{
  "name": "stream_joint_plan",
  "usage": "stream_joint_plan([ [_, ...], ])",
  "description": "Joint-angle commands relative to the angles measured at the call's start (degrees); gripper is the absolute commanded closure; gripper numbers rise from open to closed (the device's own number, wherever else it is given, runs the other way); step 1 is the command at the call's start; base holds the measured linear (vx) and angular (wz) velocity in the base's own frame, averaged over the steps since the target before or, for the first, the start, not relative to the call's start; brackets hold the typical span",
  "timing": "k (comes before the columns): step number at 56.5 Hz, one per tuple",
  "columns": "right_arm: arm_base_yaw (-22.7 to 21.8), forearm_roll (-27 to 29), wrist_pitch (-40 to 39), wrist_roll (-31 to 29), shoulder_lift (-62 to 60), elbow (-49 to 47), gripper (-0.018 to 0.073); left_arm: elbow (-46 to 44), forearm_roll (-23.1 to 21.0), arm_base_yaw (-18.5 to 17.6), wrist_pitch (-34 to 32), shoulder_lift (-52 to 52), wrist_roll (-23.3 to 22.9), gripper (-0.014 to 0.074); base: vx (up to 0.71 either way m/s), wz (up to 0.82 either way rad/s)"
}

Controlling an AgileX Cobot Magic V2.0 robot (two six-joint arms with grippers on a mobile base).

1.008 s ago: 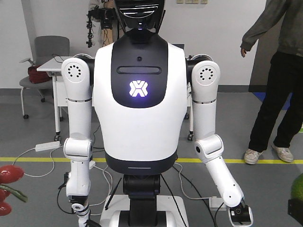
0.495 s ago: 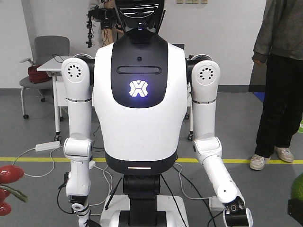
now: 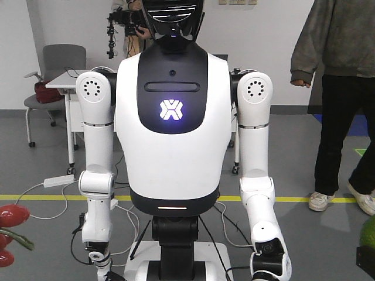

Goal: Pick snacks and fruit into basket
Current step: 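Move the right gripper with the green fruit over the blue basket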

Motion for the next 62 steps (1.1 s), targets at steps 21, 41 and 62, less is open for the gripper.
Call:
stream_joint_plan([
  [21,-0.26,-0.78,-4.98,-0.36,0.16,-1.71,0.0568,-1.77,-0.51,-0.22,-4.91,0.28,-0.44,0.0594,0.00,0.00],
  [41,-0.26,-0.78,-4.98,-0.36,0.16,-1.71,0.0568,-1.77,-0.51,-0.22,-4.91,0.28,-0.44,0.0594,0.00,0.00],
  [62,-0.26,-0.78,-4.98,-0.36,0.16,-1.71,0.0568,-1.77,-0.51,-0.22,-4.91,0.28,-0.44,0.0594,0.00,0.00],
])
